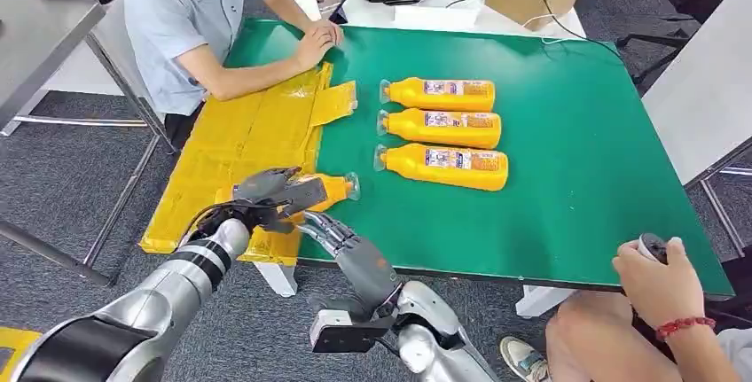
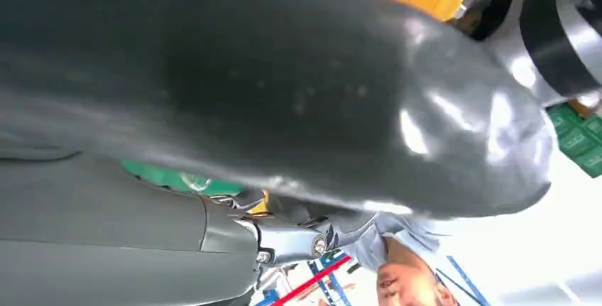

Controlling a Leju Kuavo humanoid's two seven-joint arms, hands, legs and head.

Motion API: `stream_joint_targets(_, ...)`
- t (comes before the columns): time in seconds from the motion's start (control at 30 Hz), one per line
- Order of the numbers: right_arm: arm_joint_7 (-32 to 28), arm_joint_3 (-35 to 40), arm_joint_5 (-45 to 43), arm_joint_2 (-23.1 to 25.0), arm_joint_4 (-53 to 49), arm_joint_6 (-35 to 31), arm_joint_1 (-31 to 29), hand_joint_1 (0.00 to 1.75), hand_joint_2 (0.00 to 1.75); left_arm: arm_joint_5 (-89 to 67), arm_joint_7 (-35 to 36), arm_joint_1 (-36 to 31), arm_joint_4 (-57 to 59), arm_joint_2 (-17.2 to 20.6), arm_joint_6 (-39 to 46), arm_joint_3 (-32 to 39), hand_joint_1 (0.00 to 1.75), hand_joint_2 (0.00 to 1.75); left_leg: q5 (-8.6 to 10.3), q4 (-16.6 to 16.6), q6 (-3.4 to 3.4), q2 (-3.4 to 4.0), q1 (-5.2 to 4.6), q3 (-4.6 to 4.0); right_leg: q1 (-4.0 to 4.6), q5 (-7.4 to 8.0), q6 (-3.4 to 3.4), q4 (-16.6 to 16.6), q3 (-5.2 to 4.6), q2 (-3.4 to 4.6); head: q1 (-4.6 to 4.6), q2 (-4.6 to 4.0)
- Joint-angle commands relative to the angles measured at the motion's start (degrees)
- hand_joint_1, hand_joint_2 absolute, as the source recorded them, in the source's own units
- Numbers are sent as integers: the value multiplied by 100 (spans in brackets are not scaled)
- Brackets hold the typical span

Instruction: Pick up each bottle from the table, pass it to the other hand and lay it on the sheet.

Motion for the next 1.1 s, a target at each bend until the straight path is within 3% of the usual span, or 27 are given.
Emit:
stream_joint_targets(0.03, -174, 235, -123, -30, 816, -74, -398, 0, 0, 1402, -1046, 64, 200, -175, -1234, 1219, 0, 175, -8, -8, -5, 19, 3, 31, 5, -3, -11, -10, 27, 8, 2, 0)
stream_joint_targets(0.1, -249, 267, -168, -3, 922, -125, -416, 0, 0, 1734, -1201, 137, 14, -152, -1468, 1320, 0, 175, -5, -7, -3, 11, 0, 21, 2, -2, -7, -7, 19, 4, 2, 0)
stream_joint_targets(0.3, -208, 239, -183, -121, 753, -340, -211, 0, 0, 2684, -1558, 867, -1689, -289, -866, 1233, 0, 175, -13, -7, -4, 12, 3, 36, 7, -11, -11, -10, 35, -2, 2, 0)
stream_joint_targets(0.37, -269, 117, -255, -184, 529, -508, -34, 0, 0, 3445, -2192, 1590, -3198, -498, -192, 1401, 0, 175, -13, -7, -2, 10, 4, 33, 7, -11, -9, -12, 33, -3, 2, 0)
stream_joint_targets(0.43, -279, 45, -276, -259, 304, -638, 134, 0, 0, 4007, -2127, 2135, -4308, -488, -146, 1241, 0, 175, -7, -7, 0, 6, 0, 16, 1, -6, -3, -9, 14, -3, 2, 0)
stream_joint_targets(0.47, -323, -5, -260, -319, 89, -834, 298, 0, 175, 4406, -2356, 2516, -5019, -592, 72, 1315, 0, 175, -18, -8, -1, 12, 2, 35, 5, -15, -7, -13, 34, -2, 2, 0)
stream_joint_targets(0.57, -420, -179, -224, -460, -532, -1190, 732, 0, 175, 5147, -2501, 3260, -6315, -669, 419, 1232, 0, 175, -19, -4, 0, 17, 1, 24, 3, -13, -5, -10, 20, 6, 0, 0)
stream_joint_targets(0.7, -282, -488, -64, -622, -1146, -1470, 1051, 0, 175, 5557, -2670, 3782, -7073, -631, 960, 1142, 0, 175, -24, 0, -2, 17, 1, 7, 3, -13, -4, -8, 1, 6, 4, 0)
stream_joint_targets(0.77, 173, -803, 392, -775, -1287, -1542, 1130, 0, 175, 5585, -2834, 4095, -7425, -636, 1351, 1116, 0, 175, -28, 1, -4, 17, 0, 12, 3, -18, -7, -6, 4, 4, 2, 0)
stream_joint_targets(0.87, 657, -1199, 988, -981, -1110, -1578, 1044, 0, 175, 5567, -2853, 4371, -7625, -601, 1351, 1017, 0, 175, -29, -2, 0, 15, 0, 12, 4, -18, -9, -13, 6, 3, 2, 0)
stream_joint_targets(1.1, 1150, -2290, 1656, -1136, -583, -1415, 637, 0, 175, 4882, -2771, 4739, -7585, -551, 1486, 493, 0, 175, -25, -2, 2, 4, -1, 14, 2, -18, -9, -16, 15, -10, 2, 0)
